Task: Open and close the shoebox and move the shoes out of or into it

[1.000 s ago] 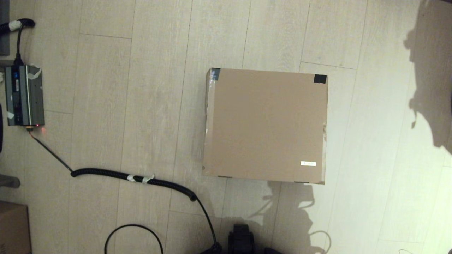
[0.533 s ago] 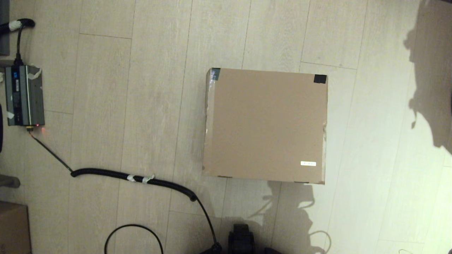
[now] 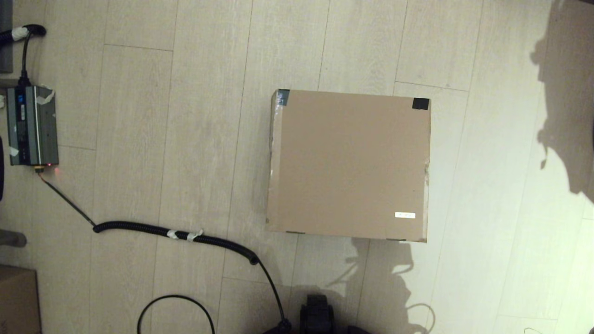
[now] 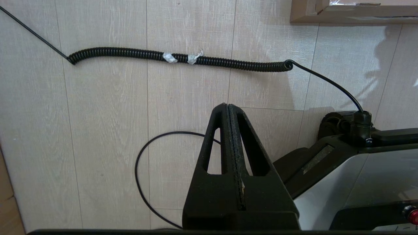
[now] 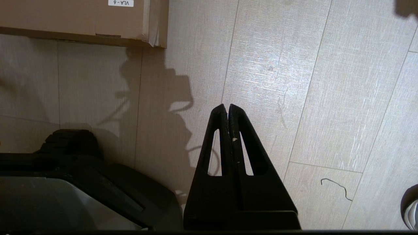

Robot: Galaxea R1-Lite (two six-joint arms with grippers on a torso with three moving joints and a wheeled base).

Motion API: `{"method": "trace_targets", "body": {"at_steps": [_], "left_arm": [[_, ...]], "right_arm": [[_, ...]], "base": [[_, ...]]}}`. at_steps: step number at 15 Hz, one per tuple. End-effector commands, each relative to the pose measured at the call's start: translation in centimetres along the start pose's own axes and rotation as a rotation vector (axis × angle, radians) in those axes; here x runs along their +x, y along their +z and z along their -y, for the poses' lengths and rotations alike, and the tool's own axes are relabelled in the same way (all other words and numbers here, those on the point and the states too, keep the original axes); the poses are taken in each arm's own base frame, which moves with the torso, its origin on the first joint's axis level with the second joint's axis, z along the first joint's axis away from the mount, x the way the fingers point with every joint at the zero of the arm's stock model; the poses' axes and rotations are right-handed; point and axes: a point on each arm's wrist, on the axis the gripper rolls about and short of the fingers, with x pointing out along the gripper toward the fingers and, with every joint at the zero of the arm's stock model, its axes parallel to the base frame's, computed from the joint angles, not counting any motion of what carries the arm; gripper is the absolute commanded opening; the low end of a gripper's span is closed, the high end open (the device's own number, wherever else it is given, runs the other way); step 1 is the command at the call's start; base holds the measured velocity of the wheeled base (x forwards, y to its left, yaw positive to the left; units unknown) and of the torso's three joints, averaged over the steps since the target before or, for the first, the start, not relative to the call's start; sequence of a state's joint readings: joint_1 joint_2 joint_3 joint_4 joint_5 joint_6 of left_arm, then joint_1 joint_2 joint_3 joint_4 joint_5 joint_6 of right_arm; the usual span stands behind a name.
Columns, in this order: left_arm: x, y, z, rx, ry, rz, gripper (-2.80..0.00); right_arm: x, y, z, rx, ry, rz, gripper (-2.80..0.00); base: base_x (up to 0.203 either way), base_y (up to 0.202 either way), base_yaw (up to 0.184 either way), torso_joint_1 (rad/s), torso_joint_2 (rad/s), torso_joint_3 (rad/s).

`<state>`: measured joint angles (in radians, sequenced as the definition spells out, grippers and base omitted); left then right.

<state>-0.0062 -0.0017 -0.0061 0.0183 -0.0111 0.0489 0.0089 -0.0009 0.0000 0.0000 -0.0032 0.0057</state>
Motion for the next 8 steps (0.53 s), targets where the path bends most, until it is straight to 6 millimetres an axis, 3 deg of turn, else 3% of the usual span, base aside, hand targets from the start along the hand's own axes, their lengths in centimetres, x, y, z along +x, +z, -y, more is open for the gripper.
{"method": "trace_targets", "body": {"at_steps": [1,8], "left_arm": [[-0.01,0.0,0.0,0.0,-0.001,0.001,-2.8],[-0.01,0.0,0.0,0.0,0.0,0.001,-2.8]], "right_arm": [[0.02,-0.01,0.0,0.0,0.0,-0.003,-2.8],[0.02,0.0,0.0,0.0,0.0,-0.003,-2.8]], "base": [[0.0,0.0,0.0,0.0,0.0,0.0],[0.0,0.0,0.0,0.0,0.0,0.0]]}}
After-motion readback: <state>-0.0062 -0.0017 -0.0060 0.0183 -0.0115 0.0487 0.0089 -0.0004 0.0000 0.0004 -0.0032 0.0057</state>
